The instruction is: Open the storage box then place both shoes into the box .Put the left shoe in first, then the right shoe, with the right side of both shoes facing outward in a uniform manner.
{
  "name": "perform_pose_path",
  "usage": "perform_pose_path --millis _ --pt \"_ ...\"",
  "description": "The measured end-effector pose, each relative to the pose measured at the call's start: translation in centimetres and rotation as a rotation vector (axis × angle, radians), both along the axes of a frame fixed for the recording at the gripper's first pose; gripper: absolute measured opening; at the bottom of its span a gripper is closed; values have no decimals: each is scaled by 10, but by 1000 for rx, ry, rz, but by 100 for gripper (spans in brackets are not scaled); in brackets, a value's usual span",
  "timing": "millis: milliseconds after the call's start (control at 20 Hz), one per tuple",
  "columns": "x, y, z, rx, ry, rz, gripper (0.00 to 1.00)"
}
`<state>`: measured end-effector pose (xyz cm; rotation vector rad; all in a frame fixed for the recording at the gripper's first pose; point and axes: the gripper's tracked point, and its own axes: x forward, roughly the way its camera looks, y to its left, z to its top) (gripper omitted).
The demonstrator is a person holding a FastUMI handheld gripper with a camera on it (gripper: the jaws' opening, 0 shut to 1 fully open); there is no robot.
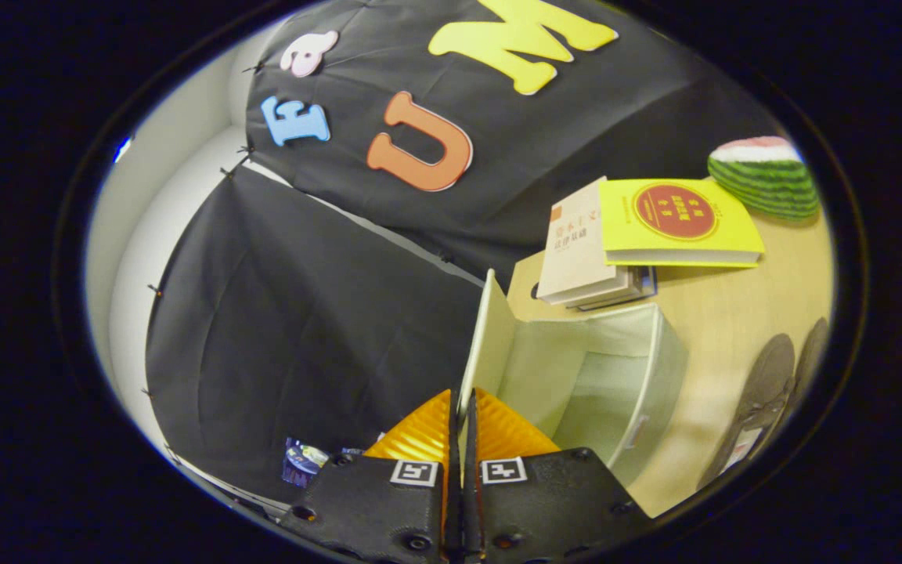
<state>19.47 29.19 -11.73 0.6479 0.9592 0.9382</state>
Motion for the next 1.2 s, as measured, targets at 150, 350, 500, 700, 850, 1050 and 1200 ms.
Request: perform_pose_path --millis 150,350,500,700,850,1050,1200 --pt "-13 28 15 -2 -47 22 7" --pt "-22 69 27 8 -75 24 10" --pt "-35 103 33 15 -92 51 12" --pt "-59 134 23 -92 -189 120 41" --pt "-69 137 10 -217 -323 135 100" --pt "-72 116 1 -327 -424 93 100" --pt "-66 87 -5 -367 -432 54 100"
